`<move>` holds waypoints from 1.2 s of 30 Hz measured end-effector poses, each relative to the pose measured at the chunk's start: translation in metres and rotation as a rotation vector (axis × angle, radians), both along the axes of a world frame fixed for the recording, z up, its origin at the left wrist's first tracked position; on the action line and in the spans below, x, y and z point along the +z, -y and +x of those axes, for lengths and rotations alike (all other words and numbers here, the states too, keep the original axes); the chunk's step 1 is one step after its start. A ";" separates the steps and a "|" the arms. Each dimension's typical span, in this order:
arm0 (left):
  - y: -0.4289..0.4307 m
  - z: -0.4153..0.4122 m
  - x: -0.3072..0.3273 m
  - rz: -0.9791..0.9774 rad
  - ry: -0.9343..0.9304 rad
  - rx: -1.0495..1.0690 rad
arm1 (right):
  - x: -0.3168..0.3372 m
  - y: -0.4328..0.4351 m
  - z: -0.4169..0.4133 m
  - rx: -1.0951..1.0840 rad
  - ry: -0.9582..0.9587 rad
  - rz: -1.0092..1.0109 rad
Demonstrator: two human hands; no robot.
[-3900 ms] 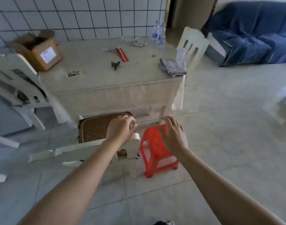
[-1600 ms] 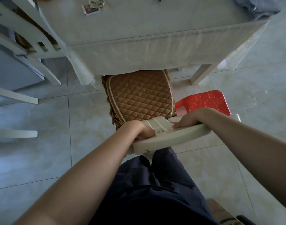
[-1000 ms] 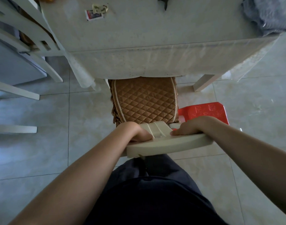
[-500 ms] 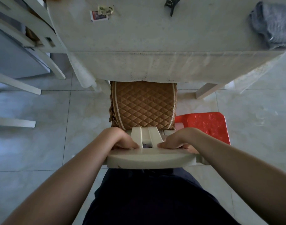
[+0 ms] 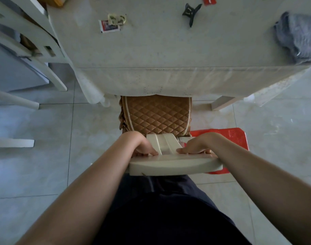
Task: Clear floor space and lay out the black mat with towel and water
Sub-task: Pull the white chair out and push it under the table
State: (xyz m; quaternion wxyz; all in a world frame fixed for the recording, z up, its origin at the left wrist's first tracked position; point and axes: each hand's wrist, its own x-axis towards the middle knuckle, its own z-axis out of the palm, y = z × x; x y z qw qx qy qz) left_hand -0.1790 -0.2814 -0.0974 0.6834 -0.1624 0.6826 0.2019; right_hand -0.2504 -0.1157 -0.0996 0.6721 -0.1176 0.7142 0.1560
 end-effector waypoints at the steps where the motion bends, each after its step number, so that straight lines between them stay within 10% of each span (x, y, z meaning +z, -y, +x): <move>1: 0.006 -0.008 0.001 0.000 -0.004 -0.008 | 0.003 0.005 -0.006 0.005 -0.012 -0.014; 27: 0.071 -0.071 0.001 -0.092 -0.190 -0.176 | 0.003 0.064 -0.076 0.051 -0.179 -0.118; 36: 0.103 -0.126 0.000 0.046 0.030 0.044 | 0.011 0.092 -0.128 -0.024 0.075 -0.210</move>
